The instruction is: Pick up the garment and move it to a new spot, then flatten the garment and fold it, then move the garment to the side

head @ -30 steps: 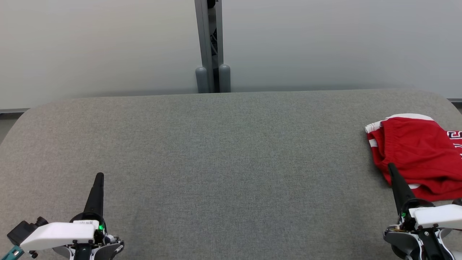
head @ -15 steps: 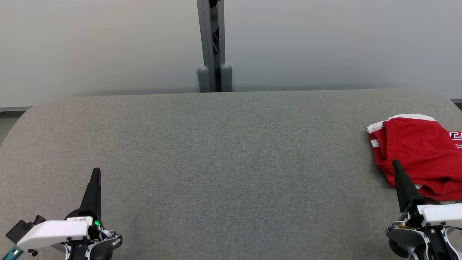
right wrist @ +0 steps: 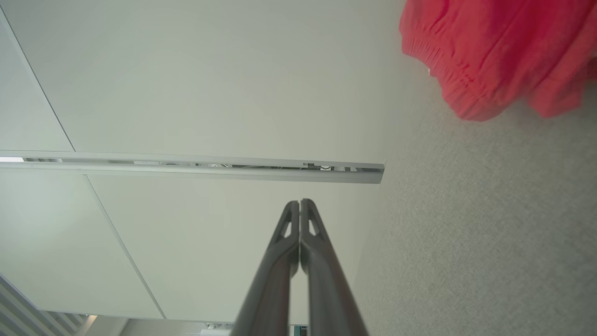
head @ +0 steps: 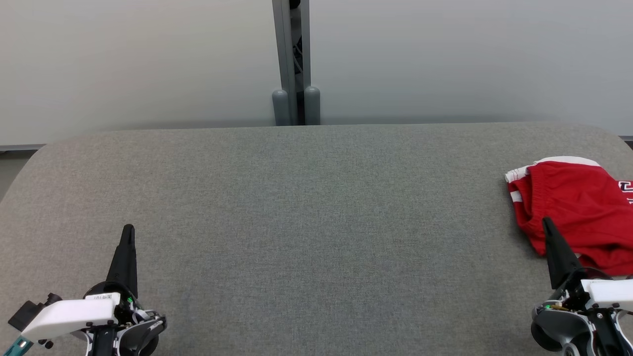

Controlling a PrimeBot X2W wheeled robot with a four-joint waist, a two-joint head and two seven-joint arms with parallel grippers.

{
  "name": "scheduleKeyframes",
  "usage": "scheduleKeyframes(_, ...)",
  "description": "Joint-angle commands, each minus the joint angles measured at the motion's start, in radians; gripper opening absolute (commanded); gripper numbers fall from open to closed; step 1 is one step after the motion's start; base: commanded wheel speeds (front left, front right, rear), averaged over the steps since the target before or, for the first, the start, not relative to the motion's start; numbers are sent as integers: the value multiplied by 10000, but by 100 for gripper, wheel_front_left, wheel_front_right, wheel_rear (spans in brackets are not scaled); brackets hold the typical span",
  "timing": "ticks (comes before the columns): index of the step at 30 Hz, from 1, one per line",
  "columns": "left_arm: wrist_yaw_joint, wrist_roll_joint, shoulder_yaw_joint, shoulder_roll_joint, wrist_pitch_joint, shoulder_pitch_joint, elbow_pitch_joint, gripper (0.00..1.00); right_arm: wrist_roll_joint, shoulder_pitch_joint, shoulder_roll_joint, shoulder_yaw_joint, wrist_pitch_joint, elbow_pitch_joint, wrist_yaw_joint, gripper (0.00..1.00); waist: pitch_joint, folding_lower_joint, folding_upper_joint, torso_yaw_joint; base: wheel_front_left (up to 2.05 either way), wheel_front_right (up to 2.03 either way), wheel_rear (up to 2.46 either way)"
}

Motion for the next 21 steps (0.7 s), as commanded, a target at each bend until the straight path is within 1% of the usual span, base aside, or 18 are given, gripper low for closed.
scheduleKeyframes(1, -56, -20, 36, 27, 30, -173, 2, 0, 29, -102, -73, -25, 46, 12, 4, 0, 0, 0, 0, 0, 0, 0, 0)
scheduleKeyframes(21, -55, 12, 62, 10, 41, -176, 0, 0, -6, -86, -48, -52, 58, 14, 4, 0, 0, 0, 0, 0, 0, 0, 0)
